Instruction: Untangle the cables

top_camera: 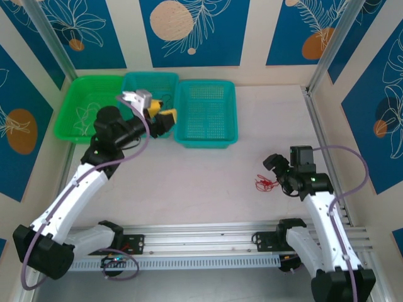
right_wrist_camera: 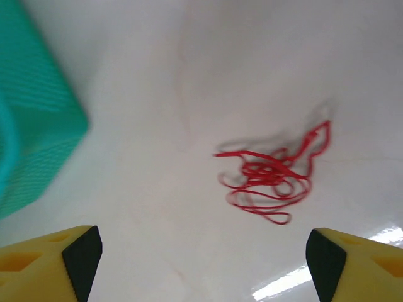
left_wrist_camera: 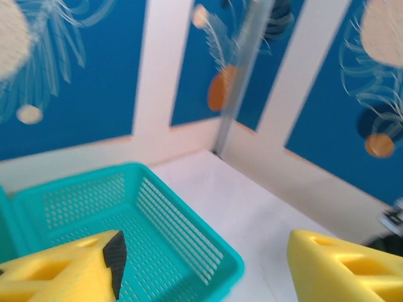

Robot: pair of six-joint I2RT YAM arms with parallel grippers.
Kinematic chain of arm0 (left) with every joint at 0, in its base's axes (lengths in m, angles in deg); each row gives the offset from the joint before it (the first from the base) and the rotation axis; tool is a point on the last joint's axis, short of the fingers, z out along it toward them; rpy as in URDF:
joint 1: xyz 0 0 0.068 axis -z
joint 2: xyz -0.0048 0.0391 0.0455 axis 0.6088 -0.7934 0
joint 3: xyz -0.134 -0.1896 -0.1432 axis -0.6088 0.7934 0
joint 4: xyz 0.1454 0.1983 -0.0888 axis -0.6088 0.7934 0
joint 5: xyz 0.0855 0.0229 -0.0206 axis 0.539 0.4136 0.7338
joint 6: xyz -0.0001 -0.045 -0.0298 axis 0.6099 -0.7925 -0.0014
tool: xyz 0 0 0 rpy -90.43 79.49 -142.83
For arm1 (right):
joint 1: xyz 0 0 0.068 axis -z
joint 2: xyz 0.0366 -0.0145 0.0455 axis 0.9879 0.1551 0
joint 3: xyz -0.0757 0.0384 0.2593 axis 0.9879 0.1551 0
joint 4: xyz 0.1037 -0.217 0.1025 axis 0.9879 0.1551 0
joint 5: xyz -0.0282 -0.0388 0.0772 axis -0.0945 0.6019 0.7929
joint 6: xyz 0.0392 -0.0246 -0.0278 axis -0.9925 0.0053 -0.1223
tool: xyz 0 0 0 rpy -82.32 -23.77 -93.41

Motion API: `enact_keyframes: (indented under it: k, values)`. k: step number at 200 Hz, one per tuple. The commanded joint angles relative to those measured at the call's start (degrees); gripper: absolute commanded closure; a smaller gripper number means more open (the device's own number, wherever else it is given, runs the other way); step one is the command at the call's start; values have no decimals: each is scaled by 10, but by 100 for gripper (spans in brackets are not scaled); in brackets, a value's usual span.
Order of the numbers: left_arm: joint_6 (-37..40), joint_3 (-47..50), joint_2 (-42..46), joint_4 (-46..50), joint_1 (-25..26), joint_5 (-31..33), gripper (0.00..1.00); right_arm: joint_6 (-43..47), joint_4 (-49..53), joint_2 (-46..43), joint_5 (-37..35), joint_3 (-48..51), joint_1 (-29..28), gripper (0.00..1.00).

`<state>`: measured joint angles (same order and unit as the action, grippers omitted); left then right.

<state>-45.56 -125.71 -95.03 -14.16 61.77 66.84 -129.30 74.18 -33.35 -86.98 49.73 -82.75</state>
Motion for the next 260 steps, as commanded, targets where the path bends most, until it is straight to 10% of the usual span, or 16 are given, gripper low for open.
enact_keyframes:
  k: [1,91,147,205,260]
  values:
    - [19,32,16,18,36,4,30,-12,-21,50,23,36,17,16]
    - [29,91,38,19,71,12,26,3,-161,277,69,65,31,37]
    - [12,104,51,32,71,19,26,-3,-187,236,110,72,22,99]
    - [-71,104,33,-11,73,-29,27,0,-225,67,137,16,-84,100]
    - [-117,117,-17,-90,81,-114,29,24,-312,86,212,-72,-197,100]
